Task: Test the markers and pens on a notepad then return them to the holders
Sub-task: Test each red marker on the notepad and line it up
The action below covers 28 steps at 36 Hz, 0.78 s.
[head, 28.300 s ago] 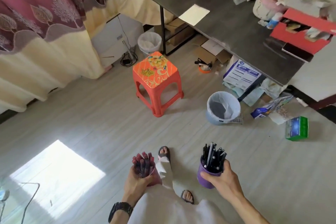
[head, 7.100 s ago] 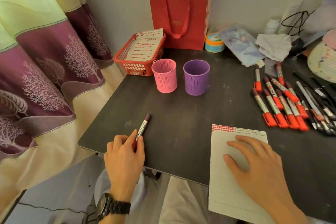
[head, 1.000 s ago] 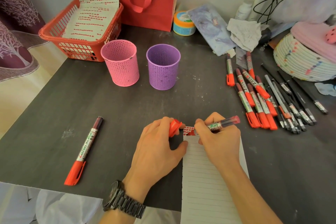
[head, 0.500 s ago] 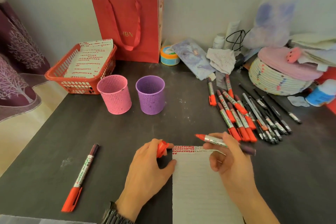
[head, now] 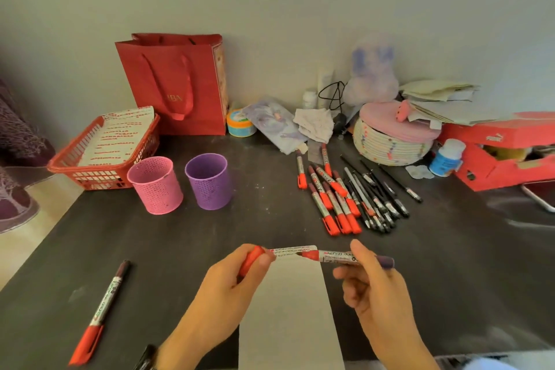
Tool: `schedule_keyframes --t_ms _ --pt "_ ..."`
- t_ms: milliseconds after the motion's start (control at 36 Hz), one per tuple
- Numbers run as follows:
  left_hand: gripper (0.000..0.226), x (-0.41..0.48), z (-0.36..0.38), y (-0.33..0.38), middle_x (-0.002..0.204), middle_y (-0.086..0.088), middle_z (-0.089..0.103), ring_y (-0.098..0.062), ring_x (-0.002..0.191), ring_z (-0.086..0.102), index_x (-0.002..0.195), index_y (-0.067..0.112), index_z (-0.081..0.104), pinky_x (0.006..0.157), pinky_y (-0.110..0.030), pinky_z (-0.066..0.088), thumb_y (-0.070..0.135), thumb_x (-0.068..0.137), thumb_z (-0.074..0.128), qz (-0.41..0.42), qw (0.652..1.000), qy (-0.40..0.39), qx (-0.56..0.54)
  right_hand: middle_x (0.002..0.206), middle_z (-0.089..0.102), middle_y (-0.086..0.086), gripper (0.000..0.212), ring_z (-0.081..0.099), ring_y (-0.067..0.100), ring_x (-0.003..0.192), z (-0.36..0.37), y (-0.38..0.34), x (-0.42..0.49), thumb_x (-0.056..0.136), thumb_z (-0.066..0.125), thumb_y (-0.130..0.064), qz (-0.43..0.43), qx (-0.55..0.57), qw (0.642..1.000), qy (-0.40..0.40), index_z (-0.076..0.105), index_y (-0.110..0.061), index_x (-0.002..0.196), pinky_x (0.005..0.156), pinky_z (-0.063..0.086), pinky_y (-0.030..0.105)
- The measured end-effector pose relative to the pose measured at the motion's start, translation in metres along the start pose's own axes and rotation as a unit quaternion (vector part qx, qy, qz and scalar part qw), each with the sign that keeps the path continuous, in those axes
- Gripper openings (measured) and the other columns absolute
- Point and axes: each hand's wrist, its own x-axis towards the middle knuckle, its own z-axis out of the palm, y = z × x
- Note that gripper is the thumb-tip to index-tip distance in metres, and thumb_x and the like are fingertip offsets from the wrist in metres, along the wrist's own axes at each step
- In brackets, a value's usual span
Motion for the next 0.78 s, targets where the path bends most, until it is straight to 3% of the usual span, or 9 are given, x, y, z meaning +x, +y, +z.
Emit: schedule_keyframes --t_ms 56,111,167,278,417,528,639,778 --pt "0.033 -0.002 0.002 0.004 0.104 0.034 0.064 0.010 0.098 0.060 0.110 0.069 0.048 0.075 -0.009 0.050 0.074 0.079 0.040 0.000 1.000 -0.021 -0.008 0.072 0.071 0.023 0.032 0.051 0.016 0.039 -0.002 -0.001 -0.002 0.072 0.072 -0.040 0.000 0.004 1.000 0.006 0.078 -0.009 0.071 0.035 0.039 0.023" --pt "0.034 -0.004 0.002 0.005 0.096 0.023 0.067 0.004 0.089 0.063 0.116 0.072 0.044 0.075 -0.010 0.049 0.071 0.082 0.042 0.010 1.000 -0.021 -0.008 0.072 0.070 0.023 0.032 0.051 0.017 0.039 -0.003 -0.002 -0.004 0.071 0.072 -0.039 -0.003 0.013 1.000 -0.002 0.078 -0.008 0.073 0.035 0.038 0.023" --pt "0.034 -0.007 0.002 0.006 0.086 0.009 0.067 -0.005 0.073 0.061 0.118 0.064 0.045 0.069 -0.016 0.050 0.070 0.084 0.042 0.020 1.000 -0.016 -0.017 0.074 0.070 0.023 0.033 0.052 0.017 0.041 -0.003 -0.003 -0.007 0.072 0.070 -0.037 -0.010 0.014 1.000 -0.023 0.078 -0.006 0.078 0.036 0.039 0.023" --pt "0.029 -0.008 0.002 0.009 0.080 0.002 0.066 -0.005 0.059 0.049 0.099 0.046 0.042 0.057 -0.021 0.047 0.068 0.081 0.048 -0.010 0.996 -0.013 -0.083 0.074 0.069 0.023 0.032 0.057 0.020 0.046 -0.006 -0.002 -0.010 0.076 0.064 -0.031 -0.006 0.022 0.998 -0.054 0.077 -0.002 0.082 0.039 0.044 0.026" --pt "0.025 -0.010 0.003 0.009 0.080 0.005 0.065 -0.001 0.061 0.053 0.095 0.046 0.055 0.058 -0.017 0.046 0.067 0.082 0.052 -0.009 0.994 -0.013 -0.104 0.074 0.068 0.026 0.035 0.060 0.025 0.048 -0.005 -0.002 -0.012 0.074 0.058 -0.021 0.001 0.053 0.996 -0.076 0.065 0.005 0.095 0.041 0.050 0.029" --pt "0.023 -0.012 0.005 0.007 0.087 0.009 0.067 -0.001 0.067 0.057 0.102 0.047 0.063 0.062 -0.017 0.047 0.061 0.085 0.056 0.011 0.995 -0.003 -0.101 0.068 0.068 0.026 0.014 0.059 0.024 0.044 -0.002 -0.002 -0.013 0.090 0.051 -0.007 -0.013 0.040 0.997 -0.058 0.063 0.001 0.090 0.038 0.048 0.027" --pt "0.023 -0.011 0.006 0.009 0.089 0.015 0.068 0.001 0.066 0.057 0.105 0.055 0.063 0.060 -0.016 0.047 0.060 0.086 0.051 0.002 0.996 -0.010 -0.091 0.065 0.067 0.027 0.019 0.058 0.025 0.041 -0.002 0.000 -0.013 0.099 0.044 -0.002 -0.021 0.029 0.999 -0.031 0.060 -0.003 0.088 0.036 0.046 0.027" --pt "0.029 -0.010 0.008 0.009 0.084 0.011 0.067 0.001 0.065 0.057 0.108 0.057 0.062 0.061 -0.017 0.046 0.064 0.083 0.047 -0.005 0.995 -0.017 -0.096 0.066 0.067 0.028 0.017 0.056 0.025 0.040 -0.001 0.006 -0.013 0.098 0.045 -0.001 -0.012 0.013 1.000 -0.022 0.060 -0.002 0.089 0.035 0.045 0.028"
